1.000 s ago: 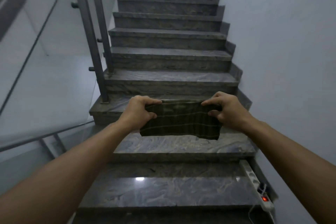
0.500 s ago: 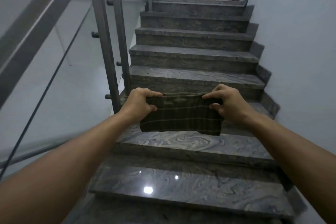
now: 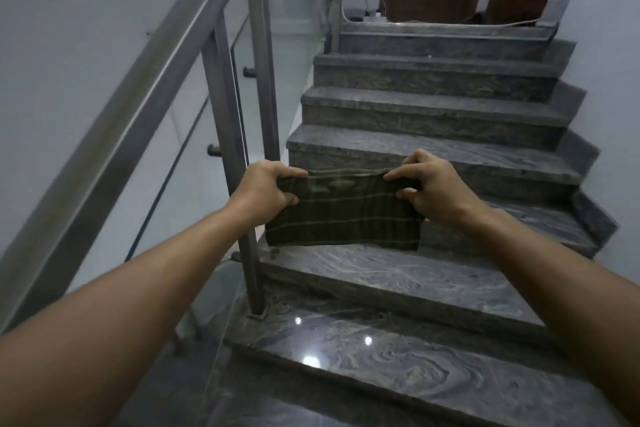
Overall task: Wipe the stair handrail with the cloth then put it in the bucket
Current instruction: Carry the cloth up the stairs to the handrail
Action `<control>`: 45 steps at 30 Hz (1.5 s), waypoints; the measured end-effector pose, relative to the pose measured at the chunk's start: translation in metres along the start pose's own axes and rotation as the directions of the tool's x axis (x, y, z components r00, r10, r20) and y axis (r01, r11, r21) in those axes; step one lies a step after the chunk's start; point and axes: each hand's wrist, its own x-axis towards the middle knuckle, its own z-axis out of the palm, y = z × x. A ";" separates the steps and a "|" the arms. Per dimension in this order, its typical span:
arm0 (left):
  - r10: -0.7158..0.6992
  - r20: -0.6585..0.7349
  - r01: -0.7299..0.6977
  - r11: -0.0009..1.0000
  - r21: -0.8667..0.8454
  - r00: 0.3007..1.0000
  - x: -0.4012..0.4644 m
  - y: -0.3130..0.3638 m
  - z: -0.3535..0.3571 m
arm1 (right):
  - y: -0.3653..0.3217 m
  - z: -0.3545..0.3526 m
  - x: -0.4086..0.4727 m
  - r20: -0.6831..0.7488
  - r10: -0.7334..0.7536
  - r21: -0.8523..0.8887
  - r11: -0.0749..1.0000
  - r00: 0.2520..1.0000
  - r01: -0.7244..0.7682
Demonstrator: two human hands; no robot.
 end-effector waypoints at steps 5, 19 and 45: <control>0.025 -0.005 -0.025 1.000 0.011 1.000 0.094 0.007 -0.040 | -0.001 -0.017 0.097 -0.028 0.017 0.023 1.000 0.999 -0.016; 0.073 0.010 -0.073 0.997 0.020 0.997 0.300 0.090 -0.085 | 0.044 -0.117 0.280 -0.083 0.048 -0.031 0.998 0.995 -0.051; 0.040 -0.047 -0.037 0.998 0.058 0.998 0.703 0.215 -0.162 | 0.150 -0.268 0.672 -0.174 0.019 -0.017 1.000 0.984 -0.023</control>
